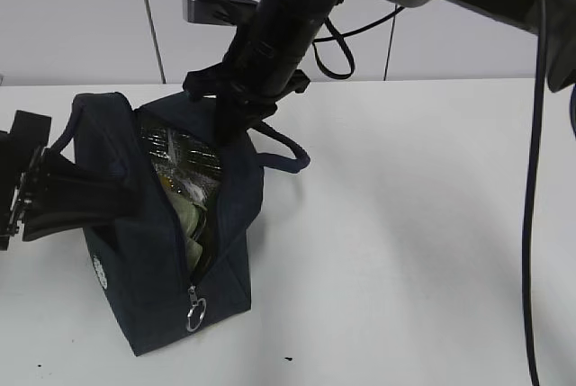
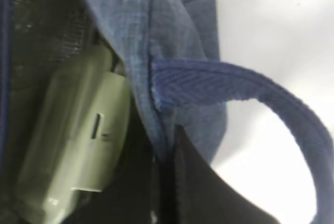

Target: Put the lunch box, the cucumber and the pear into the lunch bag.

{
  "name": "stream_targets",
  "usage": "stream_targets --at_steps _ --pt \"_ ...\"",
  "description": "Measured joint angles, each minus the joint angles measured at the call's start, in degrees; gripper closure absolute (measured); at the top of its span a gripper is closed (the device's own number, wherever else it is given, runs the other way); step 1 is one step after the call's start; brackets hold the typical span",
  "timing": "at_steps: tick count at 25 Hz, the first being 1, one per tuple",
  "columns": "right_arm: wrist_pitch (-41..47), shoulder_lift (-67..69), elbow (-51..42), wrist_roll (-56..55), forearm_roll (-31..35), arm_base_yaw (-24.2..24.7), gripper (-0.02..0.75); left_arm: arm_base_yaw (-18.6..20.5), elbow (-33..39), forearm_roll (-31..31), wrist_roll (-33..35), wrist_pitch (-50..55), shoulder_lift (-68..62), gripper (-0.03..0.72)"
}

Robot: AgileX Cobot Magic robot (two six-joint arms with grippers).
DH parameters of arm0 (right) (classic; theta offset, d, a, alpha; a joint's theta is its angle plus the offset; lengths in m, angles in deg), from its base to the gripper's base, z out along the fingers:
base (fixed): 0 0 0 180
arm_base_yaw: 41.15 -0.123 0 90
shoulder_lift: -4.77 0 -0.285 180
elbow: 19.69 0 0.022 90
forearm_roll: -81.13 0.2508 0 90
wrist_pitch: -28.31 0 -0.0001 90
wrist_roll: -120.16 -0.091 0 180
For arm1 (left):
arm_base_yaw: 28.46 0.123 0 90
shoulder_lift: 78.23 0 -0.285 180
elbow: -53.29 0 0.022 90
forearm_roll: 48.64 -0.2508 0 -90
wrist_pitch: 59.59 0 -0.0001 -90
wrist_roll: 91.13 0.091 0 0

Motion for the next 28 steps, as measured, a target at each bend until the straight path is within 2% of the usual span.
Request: stream_targets --at_steps 2,8,11,19,28 --pt "0.0 -0.8 -0.1 -0.3 -2.8 0.0 0.732 -1.6 -1.9 -0.3 0.0 -1.7 0.0 0.704" --pt "0.8 -5.0 -0.4 -3.4 -10.7 0.9 0.732 -11.4 -9.6 -0.9 -0.6 -7.0 -2.7 0.704" --pt "0.9 -7.6 -2.3 -4.6 -12.6 2.5 0.732 -14.5 -12.7 -0.9 -1.5 -7.3 -5.5 0.704" --pt "0.4 -13.9 -16.2 -6.0 -13.2 8.9 0.732 -16.1 -17.4 0.1 -2.2 -6.0 -13.2 0.704" --pt "-0.5 -15.2 -20.1 -5.7 -8.5 8.9 0.732 -17.7 -18.5 -1.4 -2.3 -4.4 -15.6 0.704"
